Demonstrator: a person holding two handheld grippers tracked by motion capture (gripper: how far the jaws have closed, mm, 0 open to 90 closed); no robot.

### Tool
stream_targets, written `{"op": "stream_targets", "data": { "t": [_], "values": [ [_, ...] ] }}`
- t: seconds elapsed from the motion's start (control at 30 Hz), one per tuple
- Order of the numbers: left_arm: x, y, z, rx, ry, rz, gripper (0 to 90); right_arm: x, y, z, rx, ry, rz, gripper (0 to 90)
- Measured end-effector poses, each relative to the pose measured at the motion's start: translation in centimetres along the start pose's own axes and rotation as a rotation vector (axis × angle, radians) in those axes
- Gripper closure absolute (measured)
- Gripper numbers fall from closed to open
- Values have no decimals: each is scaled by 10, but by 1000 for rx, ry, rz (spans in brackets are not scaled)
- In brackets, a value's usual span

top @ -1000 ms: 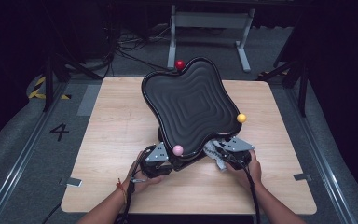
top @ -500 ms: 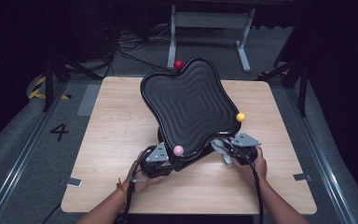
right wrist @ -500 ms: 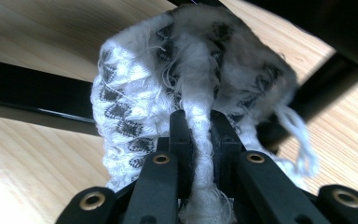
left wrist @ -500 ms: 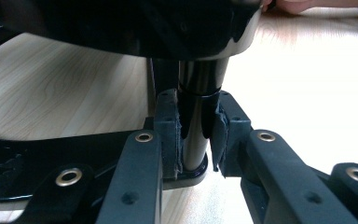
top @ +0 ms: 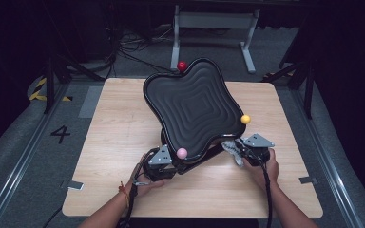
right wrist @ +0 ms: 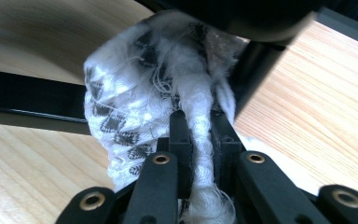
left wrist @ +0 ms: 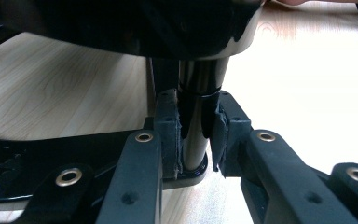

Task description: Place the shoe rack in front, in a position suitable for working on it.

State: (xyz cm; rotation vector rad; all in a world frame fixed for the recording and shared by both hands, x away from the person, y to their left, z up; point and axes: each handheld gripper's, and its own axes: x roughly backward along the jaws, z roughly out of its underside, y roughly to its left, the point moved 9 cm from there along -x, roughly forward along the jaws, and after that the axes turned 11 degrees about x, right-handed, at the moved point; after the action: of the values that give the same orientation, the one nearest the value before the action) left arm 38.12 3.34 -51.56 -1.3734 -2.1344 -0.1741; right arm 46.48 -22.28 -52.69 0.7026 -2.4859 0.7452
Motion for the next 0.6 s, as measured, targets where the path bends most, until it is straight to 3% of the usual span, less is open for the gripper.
{"op": "stream_targets", "data": {
  "t": [0.17,0.4,0.6],
  "values": [
    [0,0,0,5,-3,7,745,-1,-1,1,-3,1,-3,821],
    [-1,-1,0,3,-1,11,745,-7,9,0,11,4,-52,820],
    [-2,-4,0,3,0,21,744,-11,25,-8,68,-4,-95,820]
  ]
}}
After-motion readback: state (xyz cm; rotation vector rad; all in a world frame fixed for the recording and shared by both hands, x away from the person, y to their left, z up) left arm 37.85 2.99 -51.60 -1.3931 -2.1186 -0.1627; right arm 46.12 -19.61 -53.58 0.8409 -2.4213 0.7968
